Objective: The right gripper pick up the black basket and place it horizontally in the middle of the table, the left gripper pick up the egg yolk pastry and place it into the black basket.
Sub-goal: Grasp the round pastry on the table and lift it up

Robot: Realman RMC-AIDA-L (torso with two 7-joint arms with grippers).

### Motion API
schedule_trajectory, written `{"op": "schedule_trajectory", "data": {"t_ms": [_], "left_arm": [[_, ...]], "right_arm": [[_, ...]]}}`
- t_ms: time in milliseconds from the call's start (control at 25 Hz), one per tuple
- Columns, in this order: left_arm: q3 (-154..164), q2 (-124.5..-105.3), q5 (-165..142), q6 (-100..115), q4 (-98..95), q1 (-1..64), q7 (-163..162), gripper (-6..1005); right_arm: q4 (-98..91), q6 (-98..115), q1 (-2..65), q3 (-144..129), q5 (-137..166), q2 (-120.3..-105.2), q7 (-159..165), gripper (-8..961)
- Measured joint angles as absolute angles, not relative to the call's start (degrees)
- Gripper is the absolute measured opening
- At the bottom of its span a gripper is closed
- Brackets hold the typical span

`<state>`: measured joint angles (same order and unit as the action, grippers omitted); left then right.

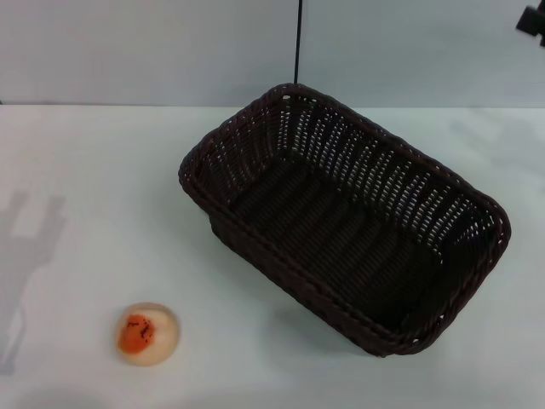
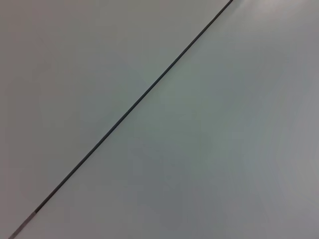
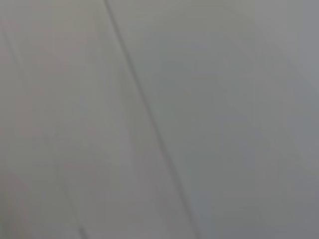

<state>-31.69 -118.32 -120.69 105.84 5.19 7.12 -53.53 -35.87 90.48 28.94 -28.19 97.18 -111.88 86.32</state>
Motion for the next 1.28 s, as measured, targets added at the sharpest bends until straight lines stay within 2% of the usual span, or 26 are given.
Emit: {"op": "schedule_trajectory", "data": {"t_ms": [160, 320, 880, 1000, 1120, 1160, 1200, 1240, 1280], "left_arm": [[-31.6, -118.3, -120.7, 105.6, 4.7, 7.7, -53.5, 738], [-31.3, -118.3, -120.7, 105.1, 4.4, 8.4, -53.5, 736], [-29.9, -118.38, -120.7, 103.7, 4.4, 9.1, -53.0, 733], [-28.1, -118.26, -120.7, 103.9, 2.6, 9.3, -52.9, 732], [-23.1, -118.01, -120.7, 105.4, -2.7, 10.2, -52.8, 731], [-20.7, -117.94, -120.7, 105.8, -4.9, 10.5, -52.8, 731], [-18.2, -117.9, -120.7, 106.2, -6.9, 10.7, -52.8, 731], [-14.2, -117.81, -120.7, 106.4, -9.4, 11.0, -52.8, 731], [-11.1, -117.75, -120.7, 106.4, -11.2, 11.2, -52.8, 731]], "right_arm": [[-36.2, 96.5, 28.9, -29.4, 100.4, -110.65, 91.2, 589], [-37.5, 106.5, 30.6, -31.6, 106.6, -107.82, 96.7, 589], [-43.2, 104.1, 30.1, -31.1, 114.8, -106.9, 104.8, 589], [-43.2, 99.8, 29.3, -27.1, 114.6, -108.17, 103.4, 589], [-42.5, 94.7, 27.7, -21.4, 112.9, -110.86, 97.5, 589], [-41.5, 92.1, 26.3, -18.5, 109.5, -112.74, 92.7, 589], [-40.4, 91.0, 25.3, -17.1, 107.0, -113.65, 90.1, 589], [-40.4, 91.0, 25.3, -17.1, 107.0, -113.65, 90.1, 589], [-38.8, 89.9, 24.4, -16.1, 103.8, -114.29, 87.1, 589]]}}
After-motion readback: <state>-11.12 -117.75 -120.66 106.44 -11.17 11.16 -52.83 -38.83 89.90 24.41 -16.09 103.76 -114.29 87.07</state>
